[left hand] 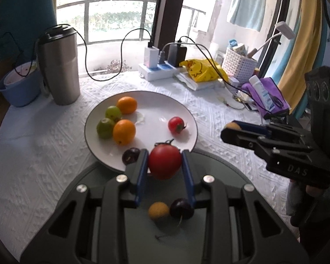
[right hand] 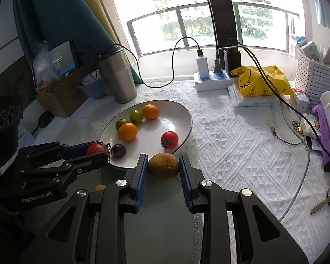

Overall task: Organize fruits
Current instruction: 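Carry the kiwi in the right tool while the left tool carries the tomato over the bowl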

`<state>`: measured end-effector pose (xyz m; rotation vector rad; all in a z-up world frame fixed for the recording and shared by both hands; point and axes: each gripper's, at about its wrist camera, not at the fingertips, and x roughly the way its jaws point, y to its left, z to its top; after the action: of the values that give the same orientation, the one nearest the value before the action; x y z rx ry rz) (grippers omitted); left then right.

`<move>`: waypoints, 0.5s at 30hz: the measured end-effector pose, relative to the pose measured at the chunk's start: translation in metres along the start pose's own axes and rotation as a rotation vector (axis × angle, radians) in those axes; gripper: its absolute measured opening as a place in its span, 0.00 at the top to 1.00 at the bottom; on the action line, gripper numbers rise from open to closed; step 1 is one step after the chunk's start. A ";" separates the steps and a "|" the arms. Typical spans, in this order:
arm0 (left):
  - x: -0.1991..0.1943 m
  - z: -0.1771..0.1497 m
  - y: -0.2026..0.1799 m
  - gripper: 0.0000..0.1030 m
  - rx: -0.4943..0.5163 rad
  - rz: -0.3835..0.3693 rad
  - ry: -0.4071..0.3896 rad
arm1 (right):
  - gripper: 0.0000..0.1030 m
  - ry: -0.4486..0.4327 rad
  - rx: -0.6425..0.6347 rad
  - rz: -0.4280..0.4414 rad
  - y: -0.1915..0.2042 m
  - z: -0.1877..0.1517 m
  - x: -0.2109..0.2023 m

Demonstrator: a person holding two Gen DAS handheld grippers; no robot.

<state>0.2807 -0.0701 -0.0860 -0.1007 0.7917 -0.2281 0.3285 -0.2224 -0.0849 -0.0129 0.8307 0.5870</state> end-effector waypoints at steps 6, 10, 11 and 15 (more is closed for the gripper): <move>0.013 0.005 -0.001 0.69 0.015 0.006 0.008 | 0.70 0.010 0.012 -0.002 -0.008 0.005 0.010; 0.021 0.008 0.000 0.69 0.023 0.013 0.010 | 0.70 0.014 0.012 -0.003 -0.010 0.008 0.014; 0.023 0.009 0.001 0.69 0.024 0.013 0.011 | 0.70 0.014 0.012 -0.003 -0.010 0.009 0.015; 0.031 0.011 0.003 0.69 0.023 0.009 0.020 | 0.70 0.016 0.010 -0.003 -0.010 0.013 0.020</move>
<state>0.3098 -0.0743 -0.1007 -0.0729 0.8088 -0.2298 0.3525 -0.2186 -0.0923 -0.0094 0.8491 0.5802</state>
